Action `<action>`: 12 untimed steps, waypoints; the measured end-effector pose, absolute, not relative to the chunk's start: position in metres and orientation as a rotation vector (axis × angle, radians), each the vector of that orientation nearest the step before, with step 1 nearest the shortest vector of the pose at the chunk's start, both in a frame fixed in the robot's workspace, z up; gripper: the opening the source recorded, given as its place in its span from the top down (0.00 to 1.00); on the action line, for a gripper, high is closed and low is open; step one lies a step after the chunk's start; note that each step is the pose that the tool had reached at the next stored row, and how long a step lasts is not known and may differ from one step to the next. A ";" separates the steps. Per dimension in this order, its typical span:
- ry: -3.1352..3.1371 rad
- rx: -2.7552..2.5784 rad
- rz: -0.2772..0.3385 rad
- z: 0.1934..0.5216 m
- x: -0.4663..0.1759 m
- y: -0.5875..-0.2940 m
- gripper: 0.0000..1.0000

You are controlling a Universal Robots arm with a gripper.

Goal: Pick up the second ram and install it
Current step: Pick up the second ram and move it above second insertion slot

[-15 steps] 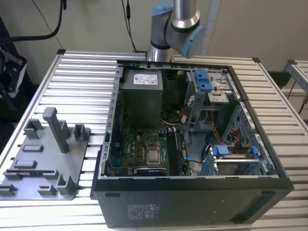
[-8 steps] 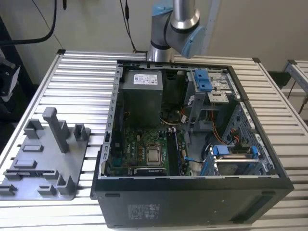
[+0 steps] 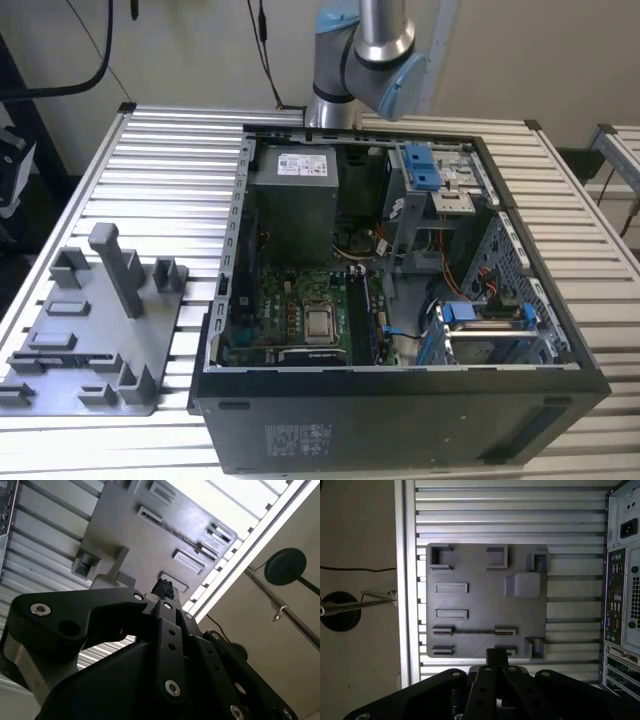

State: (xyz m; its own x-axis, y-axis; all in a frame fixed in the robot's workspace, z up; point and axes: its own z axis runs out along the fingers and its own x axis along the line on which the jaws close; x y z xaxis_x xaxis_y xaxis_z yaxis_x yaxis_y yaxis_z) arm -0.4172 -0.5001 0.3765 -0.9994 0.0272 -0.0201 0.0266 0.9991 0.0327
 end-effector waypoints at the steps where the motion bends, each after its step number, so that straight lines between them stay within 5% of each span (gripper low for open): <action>1: 3.120 0.042 0.051 0.377 -0.417 -0.500 0.89; 12: 3.121 0.027 0.051 0.376 -0.417 -0.500 0.89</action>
State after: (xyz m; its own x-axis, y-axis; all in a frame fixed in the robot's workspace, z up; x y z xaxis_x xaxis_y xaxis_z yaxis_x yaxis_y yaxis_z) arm -0.4174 -0.5002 0.3765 -0.9996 0.0178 -0.0201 0.0172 0.9993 0.0327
